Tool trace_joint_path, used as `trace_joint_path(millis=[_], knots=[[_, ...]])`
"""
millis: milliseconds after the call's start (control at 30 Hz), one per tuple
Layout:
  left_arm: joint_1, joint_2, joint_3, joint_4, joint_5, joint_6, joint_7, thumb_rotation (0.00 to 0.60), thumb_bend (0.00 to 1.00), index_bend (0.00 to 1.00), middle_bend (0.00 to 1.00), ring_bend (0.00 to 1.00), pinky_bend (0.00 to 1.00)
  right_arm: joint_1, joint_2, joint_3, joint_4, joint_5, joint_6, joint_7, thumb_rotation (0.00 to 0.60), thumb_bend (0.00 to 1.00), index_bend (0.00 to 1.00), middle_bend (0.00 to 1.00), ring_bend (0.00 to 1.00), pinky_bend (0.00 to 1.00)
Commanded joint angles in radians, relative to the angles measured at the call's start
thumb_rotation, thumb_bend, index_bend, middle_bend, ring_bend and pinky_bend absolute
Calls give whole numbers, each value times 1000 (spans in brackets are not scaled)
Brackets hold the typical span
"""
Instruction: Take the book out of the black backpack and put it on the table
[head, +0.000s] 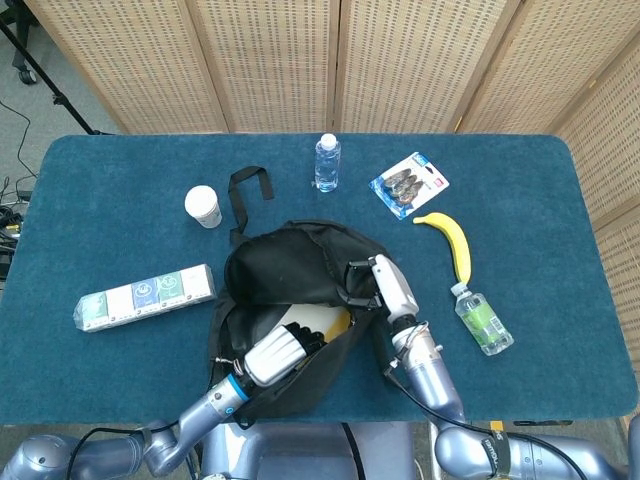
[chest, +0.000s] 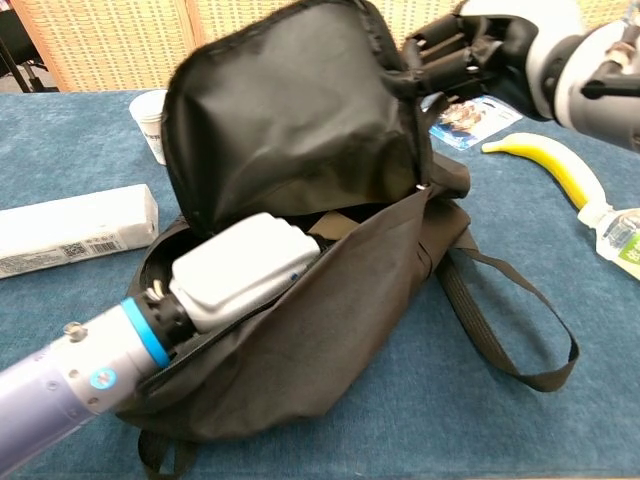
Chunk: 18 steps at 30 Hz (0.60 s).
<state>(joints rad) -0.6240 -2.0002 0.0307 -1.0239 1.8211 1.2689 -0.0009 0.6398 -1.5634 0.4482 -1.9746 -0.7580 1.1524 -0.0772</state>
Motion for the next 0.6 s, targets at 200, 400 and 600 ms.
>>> trace_joint_path(millis=[200,400,600], knots=[[12,104,15,-77,32,119,-89,600,625,735,473,483,533,-28,46,-7,52,-17,-34,65,600,466,717,687,560,497],[18,250,-4,-224,28,185,-125,600,619,750,489,496,540,-39,70,-18,81,-20,-51,92,600,466,717,687,560,497],[24,419,-14,-417,0,191,-166,600,613,763,505,509,550,-50,82,-39,103,-28,-65,115,600,465,717,687,560,498]])
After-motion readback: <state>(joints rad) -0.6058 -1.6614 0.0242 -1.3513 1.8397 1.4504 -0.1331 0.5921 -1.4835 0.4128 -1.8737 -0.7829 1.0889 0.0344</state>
